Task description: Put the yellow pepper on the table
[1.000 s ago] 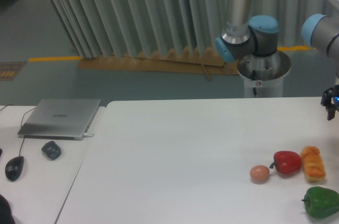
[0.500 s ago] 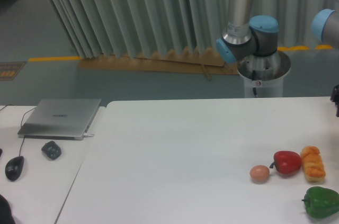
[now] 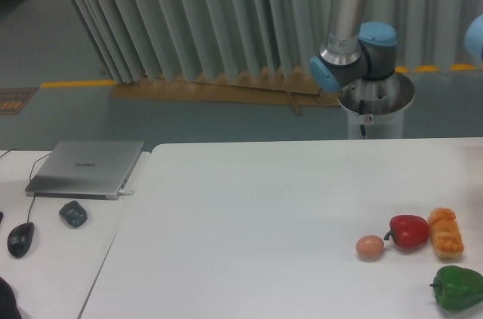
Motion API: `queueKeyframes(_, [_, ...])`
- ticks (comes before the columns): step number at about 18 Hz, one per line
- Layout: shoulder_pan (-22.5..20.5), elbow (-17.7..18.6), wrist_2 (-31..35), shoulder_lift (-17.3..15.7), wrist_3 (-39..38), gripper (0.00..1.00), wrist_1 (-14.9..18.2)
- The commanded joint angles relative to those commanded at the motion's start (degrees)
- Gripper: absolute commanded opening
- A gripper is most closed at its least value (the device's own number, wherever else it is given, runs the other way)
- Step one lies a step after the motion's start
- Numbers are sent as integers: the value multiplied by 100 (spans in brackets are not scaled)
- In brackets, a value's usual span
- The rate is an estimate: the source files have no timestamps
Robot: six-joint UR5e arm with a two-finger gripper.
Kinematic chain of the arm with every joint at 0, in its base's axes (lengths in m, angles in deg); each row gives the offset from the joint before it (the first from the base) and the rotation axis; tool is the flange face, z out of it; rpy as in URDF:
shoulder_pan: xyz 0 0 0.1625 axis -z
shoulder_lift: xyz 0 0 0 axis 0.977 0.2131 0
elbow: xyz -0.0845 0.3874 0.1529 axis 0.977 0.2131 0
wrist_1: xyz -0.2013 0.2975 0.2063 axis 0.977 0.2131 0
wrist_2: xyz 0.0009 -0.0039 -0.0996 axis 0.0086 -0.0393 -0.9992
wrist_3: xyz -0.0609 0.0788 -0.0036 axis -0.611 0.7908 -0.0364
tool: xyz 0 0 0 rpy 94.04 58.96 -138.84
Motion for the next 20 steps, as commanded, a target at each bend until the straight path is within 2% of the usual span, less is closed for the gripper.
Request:
queueKeyframes(7, [-106, 88, 18, 44, 79, 100, -132])
queueKeyframes(11, [-133, 62, 18, 211, 88, 100, -386])
queueKeyframes(18, [-290, 0, 26, 492, 97, 100, -571])
queueKeyframes(20, [-326, 17, 35, 475, 97, 100, -571])
